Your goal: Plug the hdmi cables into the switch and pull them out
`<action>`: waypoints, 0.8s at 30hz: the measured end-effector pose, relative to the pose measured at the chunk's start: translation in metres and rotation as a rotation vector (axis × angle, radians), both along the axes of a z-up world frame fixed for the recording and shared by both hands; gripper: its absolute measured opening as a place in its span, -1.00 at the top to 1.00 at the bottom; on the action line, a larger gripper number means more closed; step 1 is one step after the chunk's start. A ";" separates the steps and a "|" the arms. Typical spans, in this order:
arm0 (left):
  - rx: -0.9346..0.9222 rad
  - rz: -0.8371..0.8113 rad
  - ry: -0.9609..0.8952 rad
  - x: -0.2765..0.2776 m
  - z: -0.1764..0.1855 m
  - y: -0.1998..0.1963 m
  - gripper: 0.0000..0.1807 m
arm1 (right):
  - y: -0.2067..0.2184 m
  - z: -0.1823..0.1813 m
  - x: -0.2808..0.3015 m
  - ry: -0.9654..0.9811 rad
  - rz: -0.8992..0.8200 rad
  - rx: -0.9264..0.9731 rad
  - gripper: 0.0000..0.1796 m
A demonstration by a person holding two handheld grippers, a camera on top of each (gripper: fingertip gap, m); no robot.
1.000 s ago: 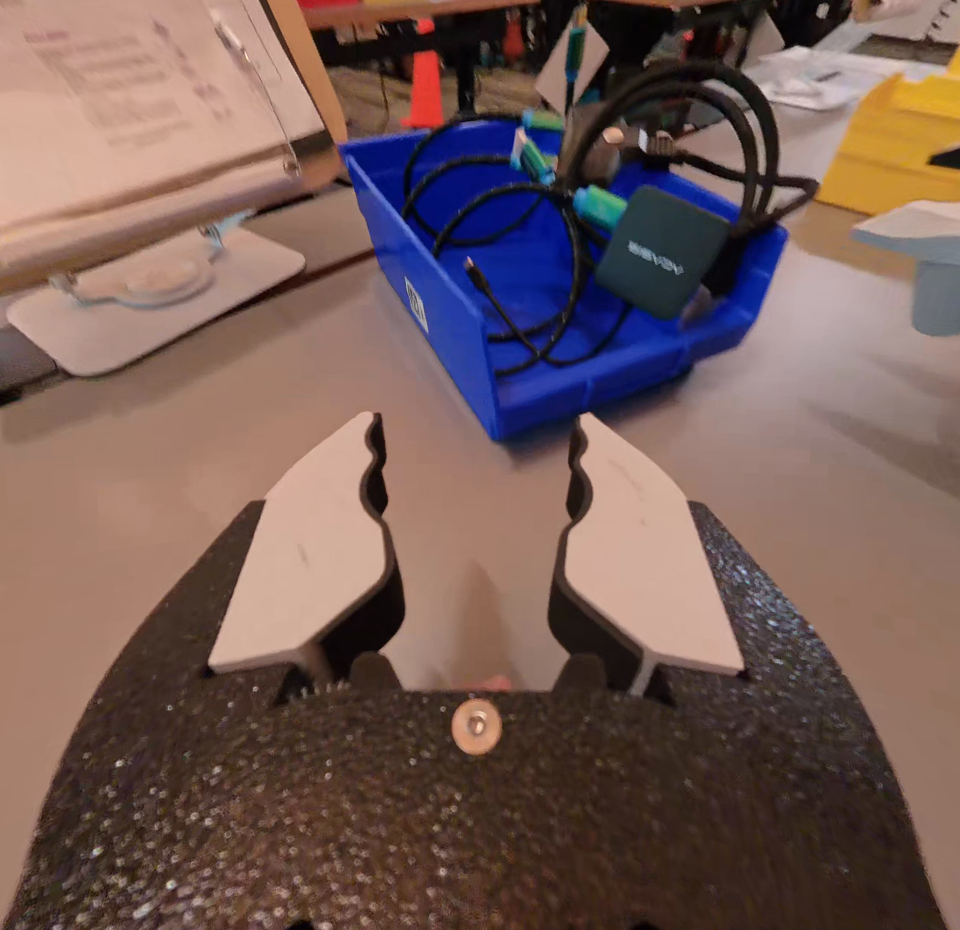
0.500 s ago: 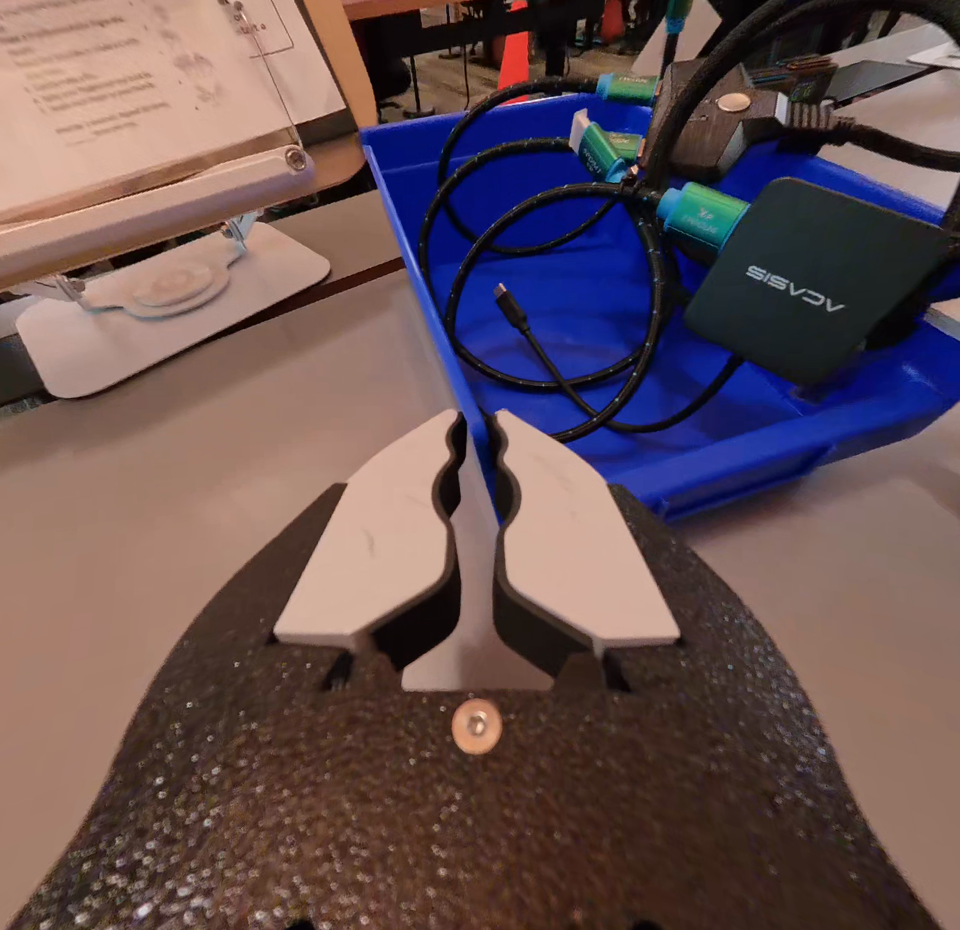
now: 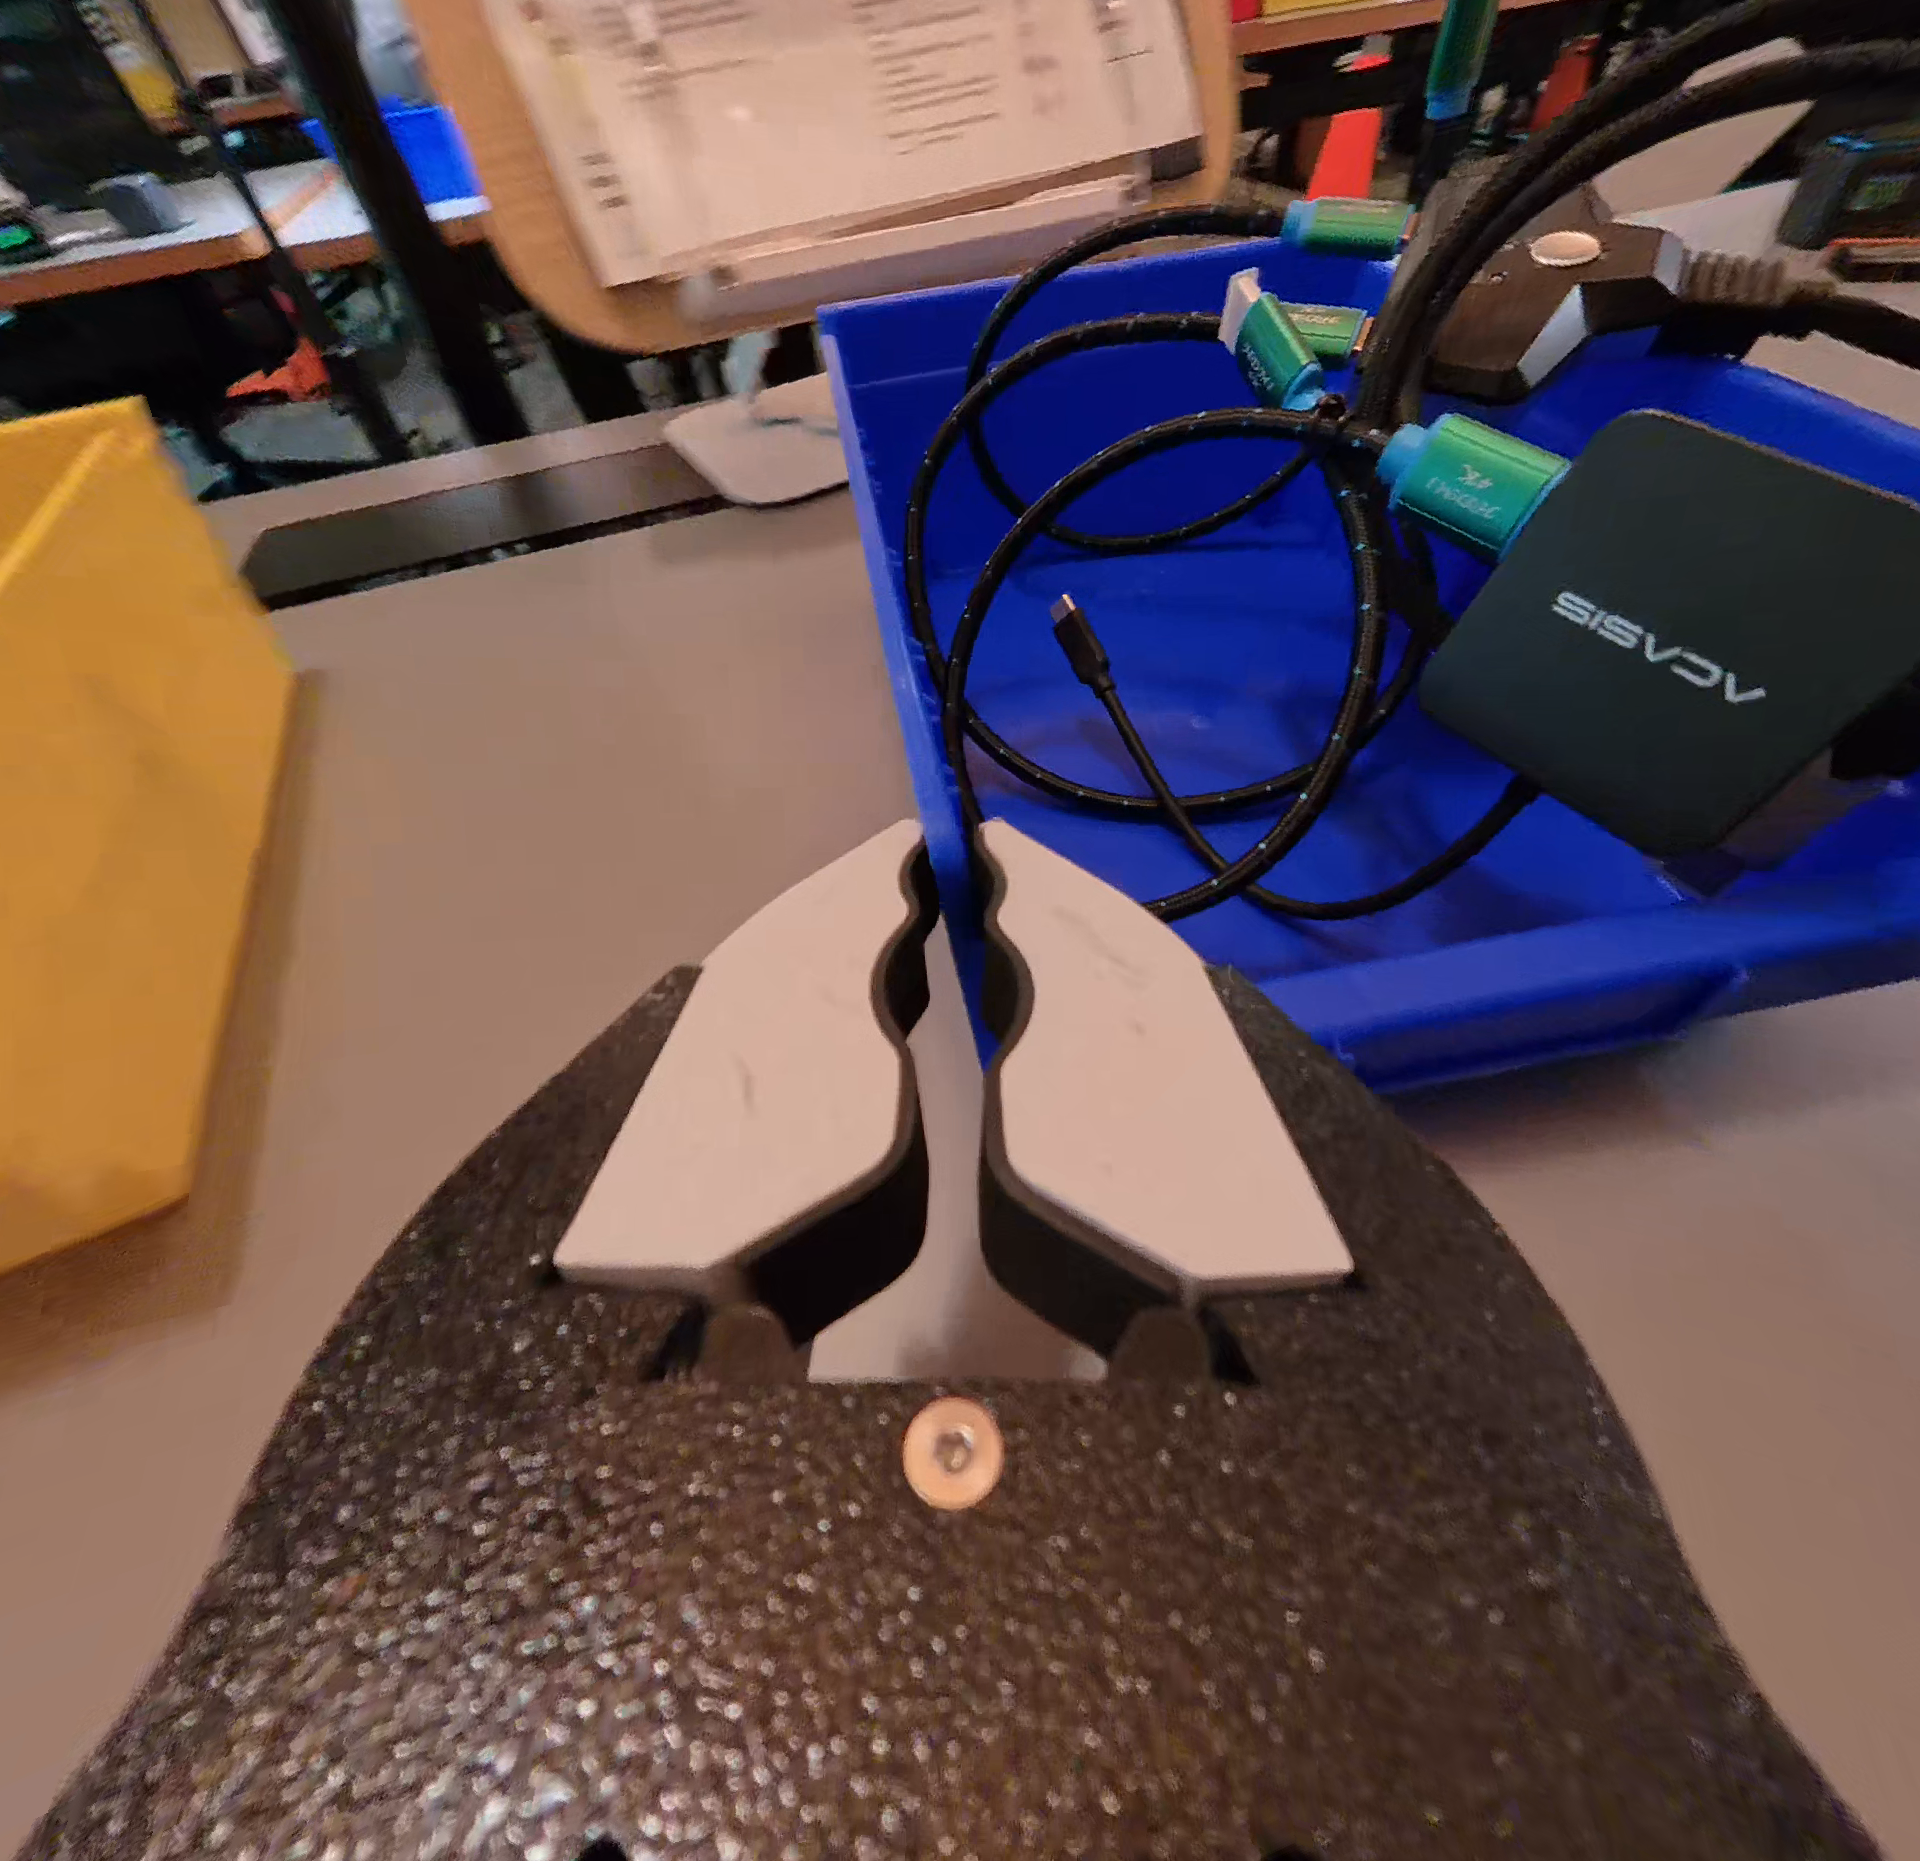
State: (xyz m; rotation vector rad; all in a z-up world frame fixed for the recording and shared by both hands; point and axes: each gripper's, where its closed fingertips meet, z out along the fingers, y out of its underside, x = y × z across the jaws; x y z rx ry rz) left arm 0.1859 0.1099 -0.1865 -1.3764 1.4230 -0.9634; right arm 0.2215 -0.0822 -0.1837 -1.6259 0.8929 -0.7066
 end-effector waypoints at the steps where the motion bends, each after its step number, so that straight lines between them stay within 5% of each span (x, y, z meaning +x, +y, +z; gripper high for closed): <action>1: -0.010 0.025 0.002 -0.011 0.000 0.016 0.95 | 0.017 0.000 -0.010 -0.008 0.027 -0.013 0.90; 9: -0.081 0.134 -0.015 -0.055 0.000 0.110 0.95 | 0.117 -0.001 -0.039 -0.014 0.181 -0.086 0.84; 13: -0.113 -0.008 0.010 -0.079 0.019 0.118 0.66 | 0.105 0.011 -0.065 -0.006 0.195 -0.111 0.58; 16: -0.076 0.081 -0.104 -0.105 0.056 0.173 0.65 | 0.113 0.055 -0.102 -0.122 0.233 -0.041 0.49; 20: -0.146 0.286 -0.155 -0.123 0.067 0.274 0.49 | 0.213 0.101 -0.137 -0.218 0.445 -0.048 0.36; 24: -0.179 0.373 -0.125 -0.124 0.052 0.338 0.29 | 0.317 0.100 -0.111 -0.057 0.471 -0.023 0.35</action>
